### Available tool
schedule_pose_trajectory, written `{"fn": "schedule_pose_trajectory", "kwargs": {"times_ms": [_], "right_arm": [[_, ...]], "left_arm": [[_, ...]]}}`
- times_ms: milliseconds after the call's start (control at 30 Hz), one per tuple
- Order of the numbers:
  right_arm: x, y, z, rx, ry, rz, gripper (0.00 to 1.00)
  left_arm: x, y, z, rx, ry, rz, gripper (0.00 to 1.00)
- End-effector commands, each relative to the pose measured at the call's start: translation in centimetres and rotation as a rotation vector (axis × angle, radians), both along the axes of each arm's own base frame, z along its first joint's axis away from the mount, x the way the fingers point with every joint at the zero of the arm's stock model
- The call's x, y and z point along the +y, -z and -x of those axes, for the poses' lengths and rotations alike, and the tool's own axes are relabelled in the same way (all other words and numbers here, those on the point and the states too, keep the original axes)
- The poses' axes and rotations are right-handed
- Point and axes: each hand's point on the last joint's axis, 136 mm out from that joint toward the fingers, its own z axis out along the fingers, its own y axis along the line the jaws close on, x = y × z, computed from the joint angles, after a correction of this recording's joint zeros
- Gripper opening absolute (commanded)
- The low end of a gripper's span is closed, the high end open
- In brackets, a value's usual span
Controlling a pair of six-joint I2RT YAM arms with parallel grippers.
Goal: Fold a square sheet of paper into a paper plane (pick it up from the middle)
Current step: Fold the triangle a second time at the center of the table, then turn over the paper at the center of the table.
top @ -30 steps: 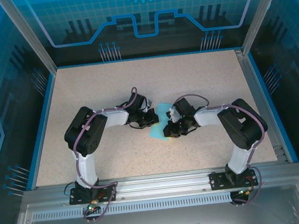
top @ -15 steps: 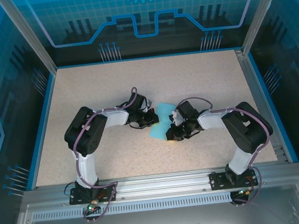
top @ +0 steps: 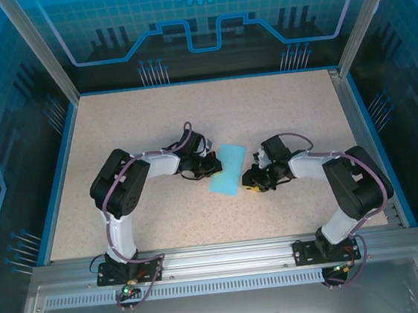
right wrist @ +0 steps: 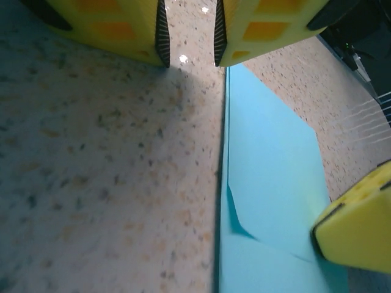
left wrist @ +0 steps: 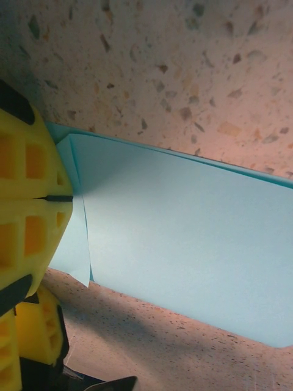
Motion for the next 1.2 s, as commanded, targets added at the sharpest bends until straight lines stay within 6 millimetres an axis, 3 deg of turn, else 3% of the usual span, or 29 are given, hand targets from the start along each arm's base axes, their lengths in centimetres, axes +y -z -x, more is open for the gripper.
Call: {"fn": "schedule_pose_trajectory", "kwargs": {"times_ms": [0,267,567,767,1167], "right_arm": [[0.5,-0.1,-2.6,0.013,0.085,-0.039,0.3],[1.6,-0.1,-4.2,0.009,0.104,-0.085,0.31],[0.3,-1.6,-4.8,-0.052,0.128,-0.009,0.33],[1.1,-1.9,-5.8,-0.06,0.114,-0.043,0.35],[2.2,-0.4,-5.9,-0.009,0.091,-0.041,0.37]], "left_arm": [[1.2,1.5,0.6,0.052,-0.039,-0.066,0.0],[1.3,1.1,0.7,0.043,-0.041,-0.064,0.0],[1.2,0.0,0.4,0.021,-0.045,-0.053,0.0],[1.4,-0.6,0.4,0.005,-0.048,-0.056,0.0],[1.3,-0.5,0.2,0.01,-0.052,-0.052,0.0]]}}
